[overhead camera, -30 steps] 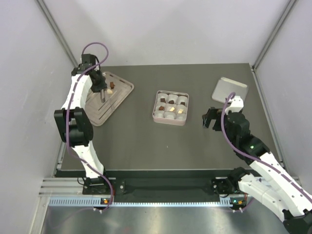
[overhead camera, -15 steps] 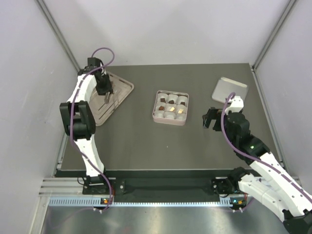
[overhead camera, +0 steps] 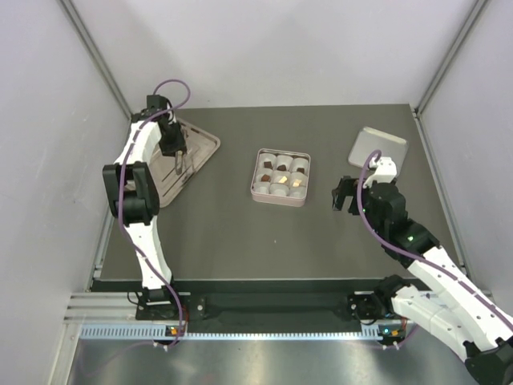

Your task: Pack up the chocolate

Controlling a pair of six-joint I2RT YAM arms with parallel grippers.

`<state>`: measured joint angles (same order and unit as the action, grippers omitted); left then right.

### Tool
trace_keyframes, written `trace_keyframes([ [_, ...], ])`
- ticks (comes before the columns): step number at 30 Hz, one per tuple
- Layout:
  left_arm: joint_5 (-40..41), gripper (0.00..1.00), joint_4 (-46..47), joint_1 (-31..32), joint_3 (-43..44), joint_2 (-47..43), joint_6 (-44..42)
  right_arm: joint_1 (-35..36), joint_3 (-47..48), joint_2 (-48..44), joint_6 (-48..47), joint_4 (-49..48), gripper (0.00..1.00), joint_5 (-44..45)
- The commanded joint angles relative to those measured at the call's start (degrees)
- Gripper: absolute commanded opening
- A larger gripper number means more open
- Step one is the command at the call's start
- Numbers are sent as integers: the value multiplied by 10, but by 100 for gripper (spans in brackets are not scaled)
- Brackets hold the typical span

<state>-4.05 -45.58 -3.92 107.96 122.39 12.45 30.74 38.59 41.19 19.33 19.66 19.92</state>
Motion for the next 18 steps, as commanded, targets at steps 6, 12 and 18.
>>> trace_keyframes([
  [6,19,45,16,1,35,-27,-14,6,1,10,-9,-32,100,11],
  [12,27,46,4,1,57,-20,-17,6,0,14,-11,-34,100,12],
  [18,34,48,9,1,60,-17,-23,5,-2,14,-11,-37,100,13],
])
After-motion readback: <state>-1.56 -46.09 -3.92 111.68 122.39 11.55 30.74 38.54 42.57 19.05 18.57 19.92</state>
